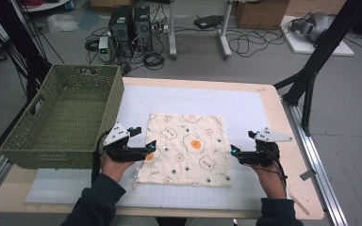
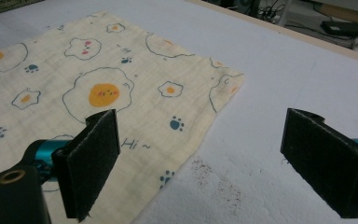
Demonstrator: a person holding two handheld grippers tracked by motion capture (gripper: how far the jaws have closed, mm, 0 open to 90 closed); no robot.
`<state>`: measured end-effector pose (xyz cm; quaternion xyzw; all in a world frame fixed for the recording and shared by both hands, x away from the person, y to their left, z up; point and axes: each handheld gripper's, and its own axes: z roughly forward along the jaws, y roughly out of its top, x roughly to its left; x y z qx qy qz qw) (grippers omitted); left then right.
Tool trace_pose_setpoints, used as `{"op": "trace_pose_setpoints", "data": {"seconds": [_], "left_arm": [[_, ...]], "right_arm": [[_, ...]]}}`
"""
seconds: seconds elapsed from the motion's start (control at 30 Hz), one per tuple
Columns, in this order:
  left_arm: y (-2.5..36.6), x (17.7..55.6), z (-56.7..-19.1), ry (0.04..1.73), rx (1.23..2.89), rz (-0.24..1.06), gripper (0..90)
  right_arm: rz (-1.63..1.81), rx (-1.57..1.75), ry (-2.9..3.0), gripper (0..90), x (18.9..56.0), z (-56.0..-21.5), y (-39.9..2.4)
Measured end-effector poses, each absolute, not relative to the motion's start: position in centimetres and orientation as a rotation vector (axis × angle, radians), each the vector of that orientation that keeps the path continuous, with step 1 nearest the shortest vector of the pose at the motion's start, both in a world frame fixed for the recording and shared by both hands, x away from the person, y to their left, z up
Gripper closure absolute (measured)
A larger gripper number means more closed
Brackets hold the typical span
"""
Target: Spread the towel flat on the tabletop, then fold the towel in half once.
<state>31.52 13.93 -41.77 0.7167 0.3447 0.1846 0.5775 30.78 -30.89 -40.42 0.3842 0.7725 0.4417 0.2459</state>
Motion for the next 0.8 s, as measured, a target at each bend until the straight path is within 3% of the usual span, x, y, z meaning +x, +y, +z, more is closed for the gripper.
{"op": "trace_pose_setpoints", "data": {"seconds": [0.43, 0.8], "left_arm": [[14.0, 32.1, -42.1, 0.854, 1.662, 0.406, 17.6], [13.5, 34.8, -41.4, 0.908, 1.671, 0.433, 20.8]], "right_arm": [[1.211, 1.058, 2.103, 11.0, 31.0, -40.5, -30.9], [1.207, 1.069, 2.122, 11.0, 31.1, -40.8, -30.9]]}}
